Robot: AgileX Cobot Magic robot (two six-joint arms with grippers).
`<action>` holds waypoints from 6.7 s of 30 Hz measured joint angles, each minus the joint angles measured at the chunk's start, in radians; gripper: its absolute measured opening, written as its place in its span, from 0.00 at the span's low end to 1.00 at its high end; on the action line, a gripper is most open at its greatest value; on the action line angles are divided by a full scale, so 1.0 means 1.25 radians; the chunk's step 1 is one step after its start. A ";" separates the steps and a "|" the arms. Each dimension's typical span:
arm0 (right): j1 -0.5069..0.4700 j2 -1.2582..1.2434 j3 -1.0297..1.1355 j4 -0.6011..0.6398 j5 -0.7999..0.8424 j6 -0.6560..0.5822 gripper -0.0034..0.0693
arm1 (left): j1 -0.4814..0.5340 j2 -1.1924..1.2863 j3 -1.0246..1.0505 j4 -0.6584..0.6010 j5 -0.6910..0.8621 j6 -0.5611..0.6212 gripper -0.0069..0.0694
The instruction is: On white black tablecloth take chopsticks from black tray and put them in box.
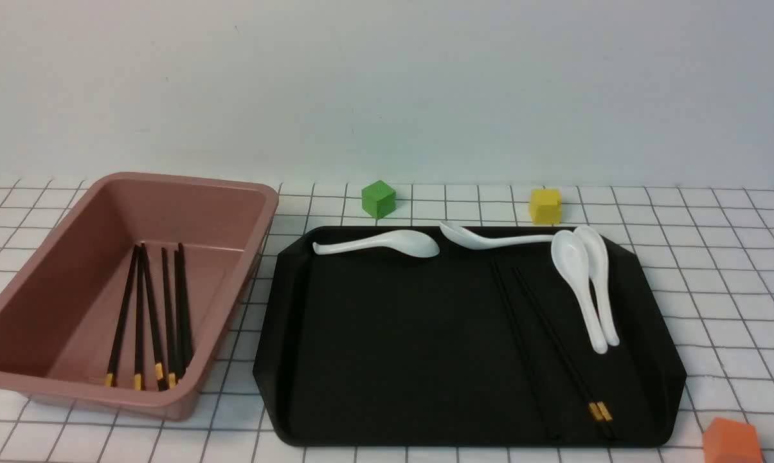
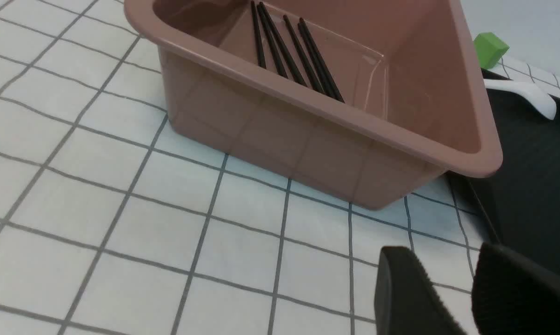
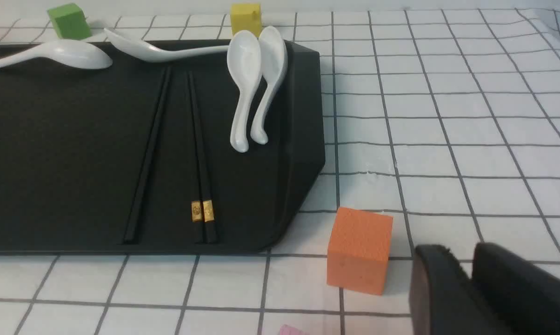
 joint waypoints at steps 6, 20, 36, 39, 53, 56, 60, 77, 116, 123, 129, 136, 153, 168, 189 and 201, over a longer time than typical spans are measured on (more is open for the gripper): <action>0.000 0.000 0.000 0.000 0.000 0.000 0.24 | 0.000 0.000 0.000 0.000 0.000 0.000 0.40; 0.000 0.000 0.000 0.000 0.000 0.000 0.26 | 0.000 0.000 0.000 0.000 0.000 0.000 0.40; 0.000 0.000 0.000 0.000 0.000 0.000 0.28 | 0.000 0.000 0.000 0.000 0.000 0.000 0.40; 0.000 0.000 0.000 0.000 0.000 0.000 0.29 | 0.000 0.000 0.000 0.000 0.000 0.000 0.40; -0.002 0.000 0.005 0.467 -0.157 0.109 0.32 | 0.000 0.000 0.000 0.000 0.000 0.000 0.40; -0.002 0.000 0.005 0.546 -0.163 0.118 0.32 | 0.000 0.000 0.000 0.000 0.000 0.000 0.40; -0.002 0.000 0.003 0.595 -0.156 0.093 0.32 | 0.000 0.000 0.000 0.000 0.000 0.000 0.40; -0.002 0.689 -0.496 0.328 0.305 -0.127 0.04 | 0.000 0.000 0.000 0.000 0.000 0.000 0.40; 0.356 1.553 -0.965 -0.022 0.262 0.204 0.47 | 0.000 0.000 0.000 0.000 0.000 0.000 0.40; 0.356 1.565 -0.977 -0.026 0.280 0.204 0.41 | 0.000 0.000 0.000 0.000 0.000 0.000 0.40; 0.356 1.566 -0.977 -0.044 0.290 0.203 0.19 | 0.000 0.000 0.000 0.000 0.000 0.000 0.40; 0.356 1.521 -0.973 -0.022 0.337 0.200 0.20 | 0.000 0.000 0.000 0.000 0.000 0.000 0.40; 0.575 1.468 -1.242 0.375 0.100 -0.024 0.20 | 0.000 0.000 0.000 0.000 0.000 0.000 0.40; 0.670 1.890 -1.647 0.447 0.006 -0.041 0.33 | 0.000 0.000 0.000 0.000 0.000 0.000 0.40; 0.600 1.384 -1.657 0.020 0.623 -0.040 0.08 | 0.000 0.000 0.000 0.000 0.000 0.000 0.40; 0.598 0.780 -1.302 -0.116 0.649 0.092 0.03 | 0.000 0.000 0.000 0.000 0.000 0.000 0.40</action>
